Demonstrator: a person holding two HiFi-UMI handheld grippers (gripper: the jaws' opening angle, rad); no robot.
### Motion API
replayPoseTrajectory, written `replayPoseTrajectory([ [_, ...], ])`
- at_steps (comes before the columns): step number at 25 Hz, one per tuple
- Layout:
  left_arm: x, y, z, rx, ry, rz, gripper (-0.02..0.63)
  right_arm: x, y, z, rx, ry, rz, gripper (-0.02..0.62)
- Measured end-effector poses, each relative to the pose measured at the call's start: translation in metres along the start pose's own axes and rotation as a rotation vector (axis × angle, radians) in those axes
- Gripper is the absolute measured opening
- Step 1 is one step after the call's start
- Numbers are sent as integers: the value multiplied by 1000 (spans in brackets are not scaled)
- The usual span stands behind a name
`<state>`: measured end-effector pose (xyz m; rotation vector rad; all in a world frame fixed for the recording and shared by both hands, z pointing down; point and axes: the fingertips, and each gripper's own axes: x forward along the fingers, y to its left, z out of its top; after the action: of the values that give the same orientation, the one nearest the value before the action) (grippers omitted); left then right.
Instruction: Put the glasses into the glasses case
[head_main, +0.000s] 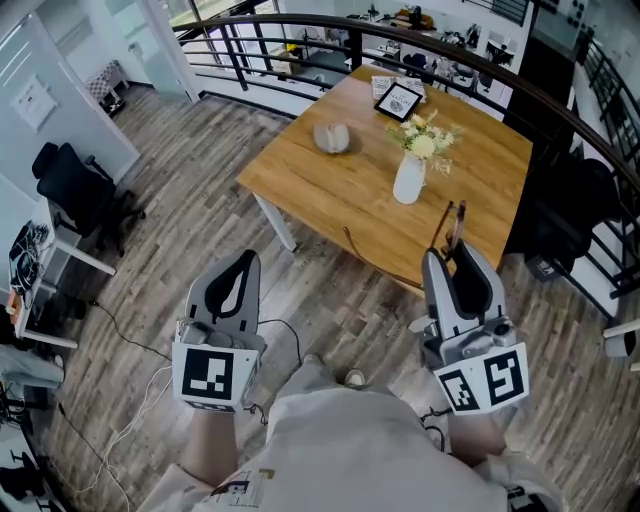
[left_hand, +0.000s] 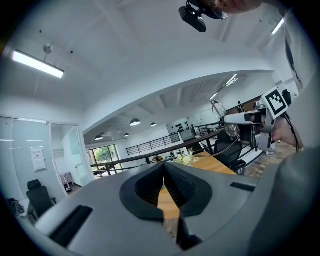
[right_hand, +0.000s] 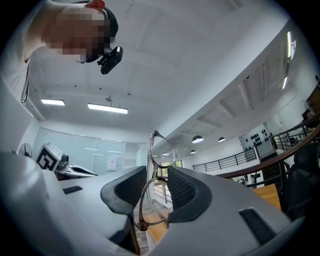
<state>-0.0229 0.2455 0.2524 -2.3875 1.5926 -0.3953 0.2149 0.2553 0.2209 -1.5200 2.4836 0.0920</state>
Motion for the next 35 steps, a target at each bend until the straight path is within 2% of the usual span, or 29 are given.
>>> replayPoseTrajectory([
  [11, 19, 4, -8, -34, 20, 7, 18, 27, -12, -22, -1, 17, 5, 155],
  [15, 30, 20, -24, -8, 4, 14, 18, 46, -10, -36, -8, 30, 7, 155],
  [18, 45, 28, -29, -36, 21, -6, 18, 67, -12, -48, -9, 50, 4, 155],
  [27, 106, 72, -54, -96, 42, -47, 18, 143, -19, -81, -30, 116, -16, 153],
  [31, 142, 109, -65, -71, 3, -89, 18, 191, -16, -91, -41, 145, -20, 154],
  [35, 180, 147, -76, -94, 5, -112, 18, 244, -16, -96, -61, 166, -35, 155],
])
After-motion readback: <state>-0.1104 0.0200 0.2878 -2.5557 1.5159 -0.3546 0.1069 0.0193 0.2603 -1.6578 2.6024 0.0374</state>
